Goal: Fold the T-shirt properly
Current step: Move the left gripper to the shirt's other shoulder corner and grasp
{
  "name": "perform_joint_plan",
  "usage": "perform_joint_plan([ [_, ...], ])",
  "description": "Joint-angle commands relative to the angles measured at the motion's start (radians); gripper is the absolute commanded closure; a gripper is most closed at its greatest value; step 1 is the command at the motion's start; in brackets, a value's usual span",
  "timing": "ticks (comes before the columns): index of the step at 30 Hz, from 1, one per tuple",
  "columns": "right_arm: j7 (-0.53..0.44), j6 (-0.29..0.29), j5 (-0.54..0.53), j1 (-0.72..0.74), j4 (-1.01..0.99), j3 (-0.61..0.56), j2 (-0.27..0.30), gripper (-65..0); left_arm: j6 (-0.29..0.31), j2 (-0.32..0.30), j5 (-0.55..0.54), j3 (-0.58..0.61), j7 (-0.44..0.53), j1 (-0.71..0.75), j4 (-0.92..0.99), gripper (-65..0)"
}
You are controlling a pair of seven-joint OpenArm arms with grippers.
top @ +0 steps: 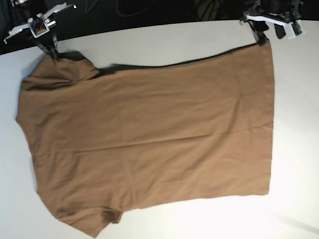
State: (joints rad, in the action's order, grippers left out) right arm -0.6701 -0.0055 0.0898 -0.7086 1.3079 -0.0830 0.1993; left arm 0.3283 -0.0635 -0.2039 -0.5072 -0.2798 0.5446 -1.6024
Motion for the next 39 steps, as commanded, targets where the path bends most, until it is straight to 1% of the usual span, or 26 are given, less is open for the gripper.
perform_joint_plan([
  [1, 0.051, 0.002, 0.003, -0.013, -0.004, 0.002, 0.007, -0.1, 0.010, -0.006, -0.009, -0.003, 0.004, 0.006, -0.003, -35.6],
  [8, 0.051, 0.002, 0.003, -0.010, -0.004, 0.002, 0.007, -0.1, 0.010, -0.006, -0.009, 0.003, 0.004, -0.011, 0.001, -35.6],
  [12, 0.080, 0.002, 0.003, -0.009, -0.004, 0.002, 0.007, -0.1, 0.010, -0.006, -0.009, 0.003, 0.003, -0.016, 0.018, -35.4],
  [16, 0.083, 0.002, 0.003, -0.007, -0.004, 0.002, 0.007, -0.1, 0.010, -0.006, -0.009, 0.005, 0.003, -0.027, 0.029, -35.3],
  [17, 0.083, 0.002, 0.001, -0.007, -0.004, 0.002, 0.007, -0.1, 0.010, -0.006, -0.009, 0.006, -0.006, -0.034, 0.029, -35.3],
  [21, 0.083, 0.002, 0.001, -0.007, -0.003, 0.002, 0.007, -0.1, 0.012, -0.008, -0.009, 0.006, -0.112, -0.071, 0.029, -35.1],
  [24, 0.083, 0.002, 0.001, -0.007, -0.003, 0.002, 0.007, -0.1, 0.013, -0.008, -0.009, 0.006, -0.140, -0.085, 0.029, -34.8],
  [25, 0.083, 0.002, 0.001, -0.007, -0.003, 0.002, 0.007, -0.1, 0.016, -0.008, -0.009, 0.006, -0.146, -0.085, 0.029, -33.7],
  [27, 0.083, 0.002, 0.001, -0.007, -0.003, 0.002, 0.007, -0.1, 0.048, -0.008, -0.009, 0.006, -0.157, -0.087, 0.029, -28.5],
  [29, 0.083, 0.002, 0.001, -0.007, -0.003, 0.002, 0.007, -0.1, 0.079, -0.008, -0.009, 0.005, -0.183, -0.103, 0.029, -20.4],
  [32, 0.083, 0.002, 0.001, -0.007, -0.003, 0.002, 0.007, -0.1, 0.090, -0.008, -0.009, 0.000, -0.233, -0.106, 0.029, -9.8],
  [34, 0.083, 0.002, 0.001, -0.007, -0.003, 0.002, 0.007, -0.1, 0.090, -0.008, -0.009, 0.000, -0.243, -0.106, 0.029, -6.5],
  [39, 0.083, 0.002, 0.001, -0.007, -0.001, 0.001, 0.007, -0.1, 0.090, -0.008, -0.009, 0.000, -0.247, -0.106, 0.029, -2.3],
])
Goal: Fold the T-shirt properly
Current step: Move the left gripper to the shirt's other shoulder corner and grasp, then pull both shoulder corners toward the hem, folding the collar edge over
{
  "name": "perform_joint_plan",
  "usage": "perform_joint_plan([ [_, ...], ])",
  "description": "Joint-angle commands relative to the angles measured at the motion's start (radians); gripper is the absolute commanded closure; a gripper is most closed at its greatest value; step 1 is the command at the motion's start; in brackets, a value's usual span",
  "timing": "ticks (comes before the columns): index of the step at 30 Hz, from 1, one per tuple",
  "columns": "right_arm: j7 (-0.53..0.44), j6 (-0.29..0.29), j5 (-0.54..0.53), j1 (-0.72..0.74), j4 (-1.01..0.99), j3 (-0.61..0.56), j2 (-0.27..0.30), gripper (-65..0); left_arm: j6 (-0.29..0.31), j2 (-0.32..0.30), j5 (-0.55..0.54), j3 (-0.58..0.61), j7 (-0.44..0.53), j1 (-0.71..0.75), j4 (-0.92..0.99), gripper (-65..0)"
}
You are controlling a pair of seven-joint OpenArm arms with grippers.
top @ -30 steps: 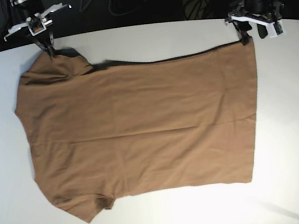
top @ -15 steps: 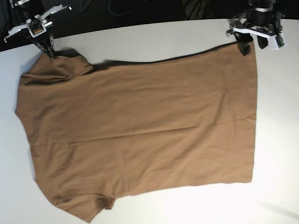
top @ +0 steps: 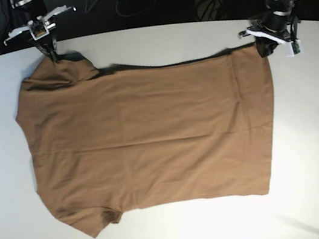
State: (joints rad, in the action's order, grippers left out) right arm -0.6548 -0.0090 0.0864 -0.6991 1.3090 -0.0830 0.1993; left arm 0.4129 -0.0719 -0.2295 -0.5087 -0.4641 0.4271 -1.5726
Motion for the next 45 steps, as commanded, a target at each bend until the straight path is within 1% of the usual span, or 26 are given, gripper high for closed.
perform_joint_plan([
  [1, 0.068, 0.005, 0.005, -0.017, -0.003, 0.001, 0.007, -0.1, 0.005, 0.001, 0.017, 0.000, -0.063, 0.013, -0.001, -2.3],
  [9, 0.059, 0.005, 0.005, -0.004, 0.004, 0.001, 0.009, -0.1, 0.005, 0.001, 0.017, -0.001, -0.058, 0.013, -0.010, -2.3],
  [12, 0.059, 0.005, 0.005, -0.003, 0.008, 0.001, 0.033, -0.1, 0.005, -0.001, 0.017, -0.001, -0.057, 0.011, -0.010, -2.3],
  [15, 0.060, 0.005, 0.005, -0.003, 0.042, 0.002, 0.036, -0.1, 0.005, -0.016, 0.011, -0.001, -0.061, 0.009, -0.012, -2.3],
  [18, 0.069, 0.005, 0.006, -0.006, 0.085, 0.004, 0.056, -0.1, 0.005, -0.019, 0.009, -0.001, -0.063, -0.004, -0.012, -2.3],
  [23, 0.069, 0.005, 0.006, -0.006, 0.132, 0.004, 0.064, -0.1, 0.005, -0.019, 0.009, -0.001, -0.063, -0.004, -0.015, -2.3],
  [24, 0.069, 0.005, 0.006, -0.008, 0.140, 0.004, 0.075, -0.1, 0.005, -0.019, 0.009, -0.001, -0.063, -0.006, -0.024, -2.3],
  [28, 0.069, 0.005, 0.006, -0.004, 0.163, 0.004, 0.079, -0.1, 0.005, -0.012, 0.009, -0.001, -0.063, -0.006, -0.064, -2.3],
  [32, 0.069, 0.005, 0.006, -0.001, 0.166, 0.004, 0.096, -0.1, 0.005, -0.012, 0.009, 0.000, -0.063, -0.006, -0.096, -2.3],
  [37, 0.069, 0.005, 0.006, 0.035, 0.168, 0.002, 0.099, -0.1, 0.005, -0.012, 0.008, -0.001, -0.063, -0.020, -0.110, -2.3],
  [39, 0.069, 0.005, 0.006, 0.049, 0.168, 0.004, 0.118, -0.1, 0.005, -0.012, 0.008, -0.001, -0.063, -0.026, -0.114, -2.3],
  [42, 0.069, 0.005, 0.006, 0.072, 0.168, 0.002, 0.124, -0.1, 0.005, -0.012, 0.008, 0.002, -0.065, -0.035, -0.131, -2.3],
  [45, 0.094, 0.005, 0.006, 0.101, 0.168, 0.004, 0.127, -0.1, 0.004, -0.010, 0.008, 0.003, -0.068, -0.049, -0.144, -2.3],
])
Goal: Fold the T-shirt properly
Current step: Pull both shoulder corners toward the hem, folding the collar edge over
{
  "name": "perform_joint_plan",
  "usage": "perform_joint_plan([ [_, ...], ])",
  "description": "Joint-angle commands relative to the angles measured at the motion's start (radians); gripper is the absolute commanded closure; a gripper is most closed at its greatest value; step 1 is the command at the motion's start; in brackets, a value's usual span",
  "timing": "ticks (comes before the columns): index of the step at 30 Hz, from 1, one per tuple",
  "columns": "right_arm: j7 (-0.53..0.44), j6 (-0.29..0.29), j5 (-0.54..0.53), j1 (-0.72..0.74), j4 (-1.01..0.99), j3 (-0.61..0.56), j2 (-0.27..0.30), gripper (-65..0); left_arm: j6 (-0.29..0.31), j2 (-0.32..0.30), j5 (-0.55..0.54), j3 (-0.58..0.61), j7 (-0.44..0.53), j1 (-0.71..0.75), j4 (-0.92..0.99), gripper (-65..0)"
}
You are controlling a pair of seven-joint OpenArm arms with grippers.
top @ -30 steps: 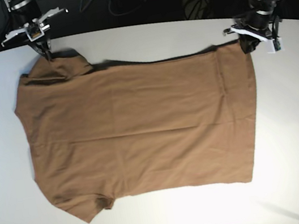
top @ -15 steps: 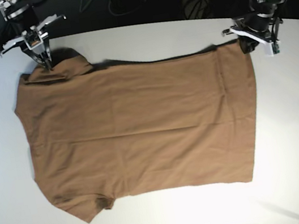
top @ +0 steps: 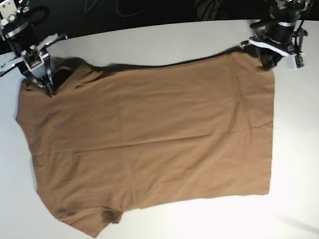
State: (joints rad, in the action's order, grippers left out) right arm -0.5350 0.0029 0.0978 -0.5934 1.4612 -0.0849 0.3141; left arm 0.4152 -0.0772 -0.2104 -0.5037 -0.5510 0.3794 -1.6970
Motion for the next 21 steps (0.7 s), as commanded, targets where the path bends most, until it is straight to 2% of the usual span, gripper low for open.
perform_joint_plan([
  [1, -0.012, -0.007, -0.005, 0.005, 0.016, 0.006, 0.020, -0.1, 0.001, -0.005, -0.011, -0.002, 0.010, -0.003, -0.022, -2.3],
  [6, 0.013, -0.007, -0.005, 0.045, 0.016, 0.004, 0.030, -0.1, 0.001, -0.005, -0.011, -0.005, -0.085, -0.064, -0.019, -2.3],
  [11, 0.063, -0.005, -0.005, 0.099, 0.016, 0.004, 0.032, -0.1, 0.001, -0.005, -0.005, -0.005, -0.128, -0.115, -0.021, -2.3],
  [15, 0.091, 0.042, -0.005, 0.140, 0.016, 0.006, 0.032, -0.1, -0.002, -0.006, -0.004, -0.005, -0.165, -0.150, -0.021, -2.3],
  [21, 0.158, 0.050, -0.005, 0.212, 0.014, 0.006, 0.032, -0.1, -0.003, -0.016, -0.002, -0.006, -0.223, -0.219, -0.021, -2.3],
])
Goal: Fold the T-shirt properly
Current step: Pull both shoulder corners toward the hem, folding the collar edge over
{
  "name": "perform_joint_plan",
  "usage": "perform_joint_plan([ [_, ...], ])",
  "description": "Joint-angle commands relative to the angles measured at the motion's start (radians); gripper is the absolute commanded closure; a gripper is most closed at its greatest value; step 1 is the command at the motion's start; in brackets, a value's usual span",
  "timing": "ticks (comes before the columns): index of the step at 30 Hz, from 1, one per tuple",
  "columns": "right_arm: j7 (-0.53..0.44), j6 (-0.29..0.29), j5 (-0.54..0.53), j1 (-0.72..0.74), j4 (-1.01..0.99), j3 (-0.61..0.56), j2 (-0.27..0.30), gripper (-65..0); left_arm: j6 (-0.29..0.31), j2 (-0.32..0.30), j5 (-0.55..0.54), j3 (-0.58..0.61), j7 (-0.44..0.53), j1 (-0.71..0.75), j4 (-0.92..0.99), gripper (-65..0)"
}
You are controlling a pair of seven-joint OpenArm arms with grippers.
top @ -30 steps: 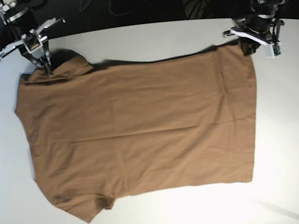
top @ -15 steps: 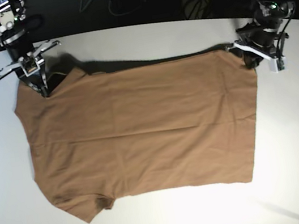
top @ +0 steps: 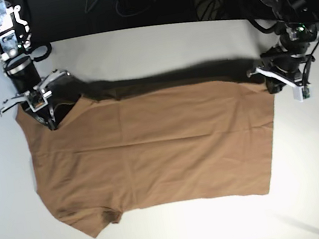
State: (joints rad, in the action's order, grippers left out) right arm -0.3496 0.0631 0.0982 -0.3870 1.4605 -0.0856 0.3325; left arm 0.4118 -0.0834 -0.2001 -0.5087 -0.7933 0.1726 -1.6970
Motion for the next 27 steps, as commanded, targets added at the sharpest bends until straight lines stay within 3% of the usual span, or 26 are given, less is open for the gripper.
perform_joint_plan([
  [1, -0.016, -0.010, -0.005, 0.016, 0.015, 0.007, 0.014, -0.1, -0.001, -0.009, -0.012, -0.001, 0.012, -0.023, -0.019, -2.3],
  [13, 0.090, -0.007, -0.005, 0.145, 0.009, 0.000, 0.029, -0.1, -0.003, -0.009, -0.011, 0.002, 0.002, -0.114, -0.010, -2.3],
  [16, 0.108, 0.042, -0.005, 0.171, 0.009, 0.005, 0.023, -0.1, -0.003, -0.009, -0.011, 0.002, 0.002, -0.132, -0.010, -2.3],
  [21, 0.143, 0.050, -0.005, 0.214, 0.007, -0.001, 0.024, -0.1, -0.003, -0.009, -0.011, 0.003, 0.002, -0.169, 0.028, -2.3],
  [27, 0.186, 0.051, -0.005, 0.260, 0.007, -0.001, 0.027, -0.1, -0.003, -0.052, -0.011, 0.005, 0.013, -0.210, 0.122, -2.3],
])
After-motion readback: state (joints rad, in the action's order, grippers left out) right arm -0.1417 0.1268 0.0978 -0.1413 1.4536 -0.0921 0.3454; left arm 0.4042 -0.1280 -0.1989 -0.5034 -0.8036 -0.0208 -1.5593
